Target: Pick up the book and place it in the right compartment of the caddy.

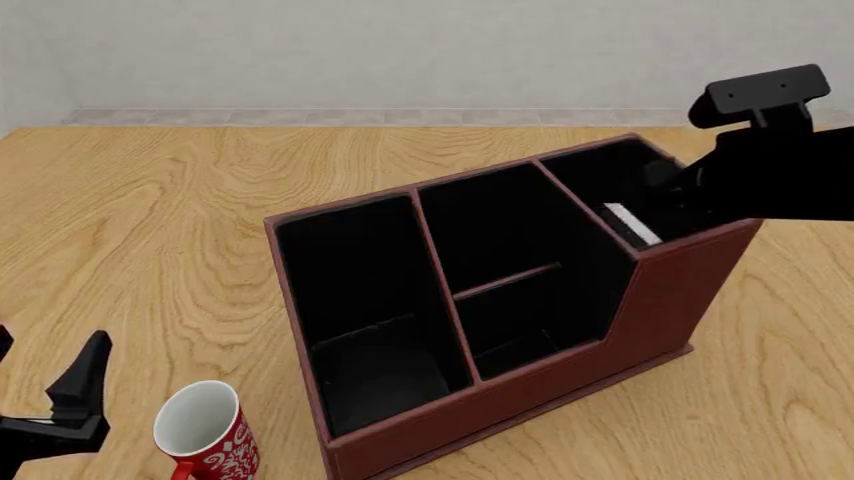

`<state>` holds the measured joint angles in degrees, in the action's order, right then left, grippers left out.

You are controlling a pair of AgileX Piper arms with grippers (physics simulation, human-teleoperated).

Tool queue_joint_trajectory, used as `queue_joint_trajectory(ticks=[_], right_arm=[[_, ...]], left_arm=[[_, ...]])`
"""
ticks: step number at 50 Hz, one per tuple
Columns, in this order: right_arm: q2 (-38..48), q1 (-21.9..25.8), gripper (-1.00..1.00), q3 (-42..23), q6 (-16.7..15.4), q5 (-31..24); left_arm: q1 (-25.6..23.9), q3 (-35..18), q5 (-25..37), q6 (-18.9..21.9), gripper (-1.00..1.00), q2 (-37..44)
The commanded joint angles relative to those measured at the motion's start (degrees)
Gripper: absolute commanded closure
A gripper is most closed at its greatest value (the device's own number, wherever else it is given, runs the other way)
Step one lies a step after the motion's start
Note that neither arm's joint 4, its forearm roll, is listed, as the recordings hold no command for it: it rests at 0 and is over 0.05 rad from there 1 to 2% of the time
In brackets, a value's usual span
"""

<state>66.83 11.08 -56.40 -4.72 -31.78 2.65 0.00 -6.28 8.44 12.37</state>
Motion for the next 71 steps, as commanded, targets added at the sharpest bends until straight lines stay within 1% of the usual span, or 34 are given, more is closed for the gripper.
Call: queue_joint_trajectory(ticks=[1, 15, 23, 31, 39, 49, 59, 71], right_arm=[[-0.2, -0.3, -1.00, 0.0, -0.1, 0.3], [-0.1, -0.8, -1.00, -0.8, -0.8, 0.2], [-1.9, -0.9, -1.00, -2.4, -1.4, -1.7], [-4.8, -0.2, -1.00, -4.9, -2.6, -5.4], [-9.0, 1.0, -1.00, -6.7, -3.6, -9.4], [-15.2, 1.9, -1.00, -6.0, -4.2, -12.7], [-20.8, 3.0, -1.00, -4.9, -4.4, -14.9], [-27.3, 3.2, -1.00, -4.0, -4.8, -17.6]], left_arm=[[-0.1, 0.0, -0.2, 0.1, -1.00, 0.4], [0.0, 0.0, -0.8, 0.1, -1.00, 1.1], [0.1, 0.0, -1.1, 0.1, -1.00, 1.3], [0.0, 0.0, -1.1, 0.1, -1.00, 1.1], [0.1, 0.0, -0.5, 0.0, -1.00, 0.2], [0.0, 0.0, -1.9, 0.3, -1.00, 1.3], [0.1, 0.0, -2.2, 0.4, -1.00, 1.3], [0.1, 0.0, -2.5, 0.5, -1.00, 1.3]])
